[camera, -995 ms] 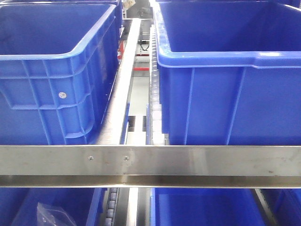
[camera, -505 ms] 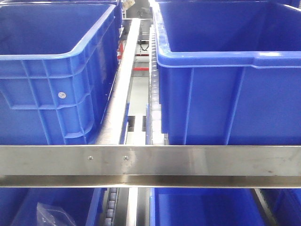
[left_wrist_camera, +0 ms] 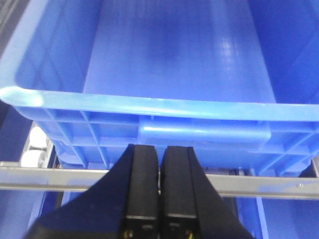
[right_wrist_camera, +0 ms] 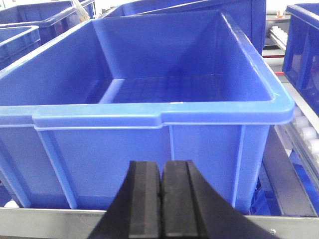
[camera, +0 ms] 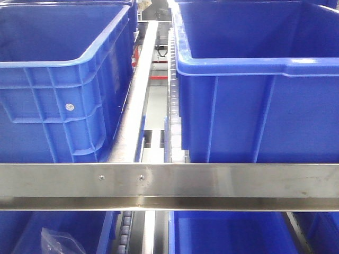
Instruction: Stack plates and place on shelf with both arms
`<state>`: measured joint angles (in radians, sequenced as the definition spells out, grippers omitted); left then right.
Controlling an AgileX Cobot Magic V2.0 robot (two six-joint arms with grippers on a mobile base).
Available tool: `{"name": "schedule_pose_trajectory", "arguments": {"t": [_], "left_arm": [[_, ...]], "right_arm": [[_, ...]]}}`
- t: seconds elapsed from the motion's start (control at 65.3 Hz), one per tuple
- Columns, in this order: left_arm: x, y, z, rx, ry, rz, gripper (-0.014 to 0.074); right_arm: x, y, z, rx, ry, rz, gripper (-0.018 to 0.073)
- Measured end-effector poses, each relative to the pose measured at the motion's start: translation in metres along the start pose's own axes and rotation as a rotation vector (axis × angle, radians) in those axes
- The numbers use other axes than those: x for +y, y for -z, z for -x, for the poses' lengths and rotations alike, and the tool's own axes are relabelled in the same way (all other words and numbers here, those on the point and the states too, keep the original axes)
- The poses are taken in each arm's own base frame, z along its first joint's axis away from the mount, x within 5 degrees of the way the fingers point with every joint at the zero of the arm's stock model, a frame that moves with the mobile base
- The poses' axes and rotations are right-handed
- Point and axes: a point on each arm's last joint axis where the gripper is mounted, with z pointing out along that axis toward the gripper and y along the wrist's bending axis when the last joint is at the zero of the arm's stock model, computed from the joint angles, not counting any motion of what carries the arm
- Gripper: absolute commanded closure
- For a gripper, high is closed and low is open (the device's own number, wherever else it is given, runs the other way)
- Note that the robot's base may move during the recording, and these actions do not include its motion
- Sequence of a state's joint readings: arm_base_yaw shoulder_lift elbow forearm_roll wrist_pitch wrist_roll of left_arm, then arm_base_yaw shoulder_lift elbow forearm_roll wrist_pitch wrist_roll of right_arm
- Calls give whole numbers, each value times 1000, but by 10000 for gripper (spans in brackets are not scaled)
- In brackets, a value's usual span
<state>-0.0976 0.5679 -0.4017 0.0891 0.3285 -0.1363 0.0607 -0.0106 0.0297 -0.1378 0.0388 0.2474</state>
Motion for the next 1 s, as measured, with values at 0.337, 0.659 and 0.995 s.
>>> {"name": "schedule_pose_trajectory", "arguments": {"t": [0.337,0.659,0.995], "left_arm": [[2,22,-68,-311,38,-47,511],[5,28,-91,-378,45,-24,511],[5,27,-92,-371,45,-23,511]], "right_arm": [[0,0,0,0,0,0,503],[0,0,0,0,0,0,503],[0,0,0,0,0,0,503]]}}
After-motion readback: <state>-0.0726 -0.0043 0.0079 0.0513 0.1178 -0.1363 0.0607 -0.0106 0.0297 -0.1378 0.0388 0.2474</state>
